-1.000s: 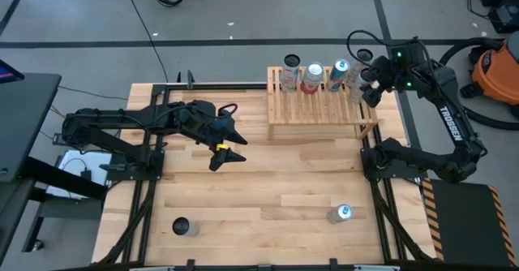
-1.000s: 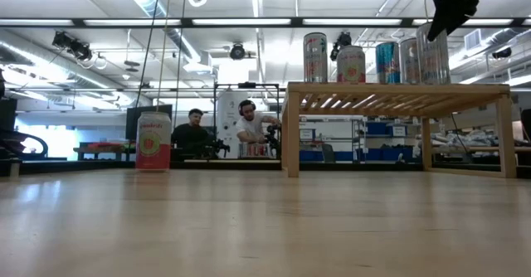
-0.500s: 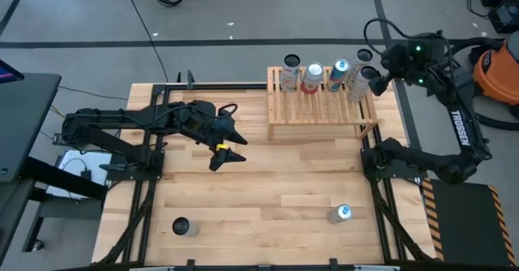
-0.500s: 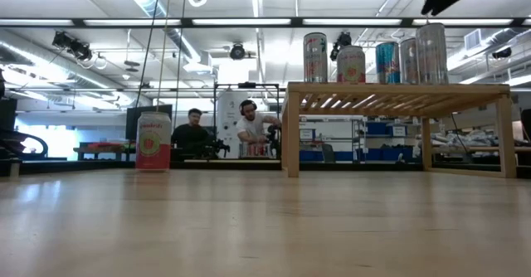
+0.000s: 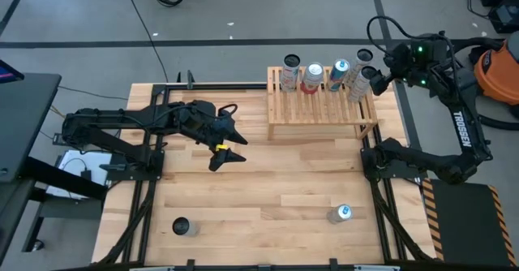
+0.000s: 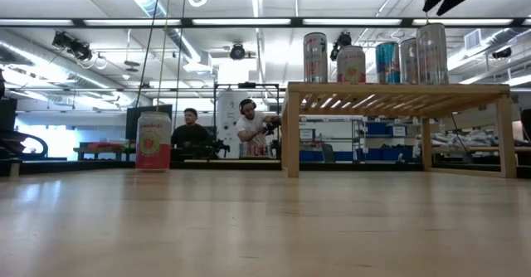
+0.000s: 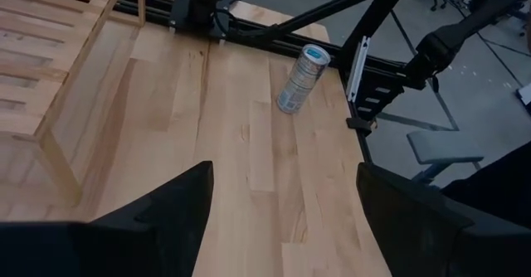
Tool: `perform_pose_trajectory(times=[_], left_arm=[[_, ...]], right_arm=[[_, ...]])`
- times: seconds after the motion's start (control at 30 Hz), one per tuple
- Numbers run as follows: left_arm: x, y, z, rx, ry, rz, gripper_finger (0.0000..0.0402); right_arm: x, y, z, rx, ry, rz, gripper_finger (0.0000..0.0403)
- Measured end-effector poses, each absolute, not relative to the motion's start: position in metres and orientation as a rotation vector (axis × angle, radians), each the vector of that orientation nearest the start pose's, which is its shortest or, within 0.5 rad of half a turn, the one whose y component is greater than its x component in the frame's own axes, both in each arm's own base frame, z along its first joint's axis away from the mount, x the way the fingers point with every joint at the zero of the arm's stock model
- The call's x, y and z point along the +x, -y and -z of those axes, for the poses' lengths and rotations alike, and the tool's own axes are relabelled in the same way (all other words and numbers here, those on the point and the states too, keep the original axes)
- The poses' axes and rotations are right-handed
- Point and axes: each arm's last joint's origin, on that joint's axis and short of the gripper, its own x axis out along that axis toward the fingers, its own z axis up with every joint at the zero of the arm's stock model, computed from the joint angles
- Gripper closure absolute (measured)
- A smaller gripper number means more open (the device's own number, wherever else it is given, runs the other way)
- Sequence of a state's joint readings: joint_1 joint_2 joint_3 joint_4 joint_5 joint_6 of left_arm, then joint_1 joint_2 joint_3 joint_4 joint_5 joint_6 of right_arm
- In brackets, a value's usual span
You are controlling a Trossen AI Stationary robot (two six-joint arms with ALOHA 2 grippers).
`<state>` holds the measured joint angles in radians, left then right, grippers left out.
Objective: Place canned beverage on shelf
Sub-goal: Put the top white-yellow soda can on the shelf aligned with the other white-yellow soda can
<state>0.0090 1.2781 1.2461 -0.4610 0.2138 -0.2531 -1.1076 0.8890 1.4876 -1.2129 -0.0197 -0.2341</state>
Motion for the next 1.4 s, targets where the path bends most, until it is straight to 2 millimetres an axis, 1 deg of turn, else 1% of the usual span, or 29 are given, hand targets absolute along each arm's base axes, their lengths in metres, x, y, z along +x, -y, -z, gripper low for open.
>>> perform_pose_trajectory(times=[0.13, 0.33, 0.47, 0.53, 0.77, 1.0, 1.2, 1.4], left_arm=[[0.275, 0.004, -0.363, -0.305, -0.514, 0.137, 0.0102], [0.275, 0.004, -0.363, -0.307, -0.514, 0.136, 0.0102], [0.275, 0.004, -0.363, -0.307, -0.514, 0.136, 0.0102], [0.275, 0.004, -0.363, -0.307, -0.514, 0.136, 0.0102], [0.275, 0.004, -0.363, -0.299, -0.514, 0.138, 0.0102], [0.275, 0.004, -0.363, -0.292, -0.513, 0.140, 0.0102], [0.275, 0.004, -0.363, -0.289, -0.513, 0.141, 0.0102], [0.275, 0.004, -0.363, -0.289, -0.513, 0.141, 0.0102]], right_arm=[[0.044, 0.090, -0.439, 0.297, -0.606, 1.080, 0.0068], [0.044, 0.090, -0.438, 0.478, -0.501, 1.147, 0.0068], [0.043, 0.088, -0.433, 0.598, -0.507, 1.175, 0.0068], [0.042, 0.087, -0.431, 0.629, -0.519, 1.182, 0.0068], [0.042, 0.088, -0.432, 0.642, -0.477, 1.291, 0.0068], [0.049, 0.085, -0.432, 0.663, -0.462, 1.240, 0.0068], [0.052, 0.082, -0.432, 0.635, -0.465, 1.292, 0.0068], [0.062, 0.083, -0.422, 0.625, -0.497, 1.261, 0.0068]])
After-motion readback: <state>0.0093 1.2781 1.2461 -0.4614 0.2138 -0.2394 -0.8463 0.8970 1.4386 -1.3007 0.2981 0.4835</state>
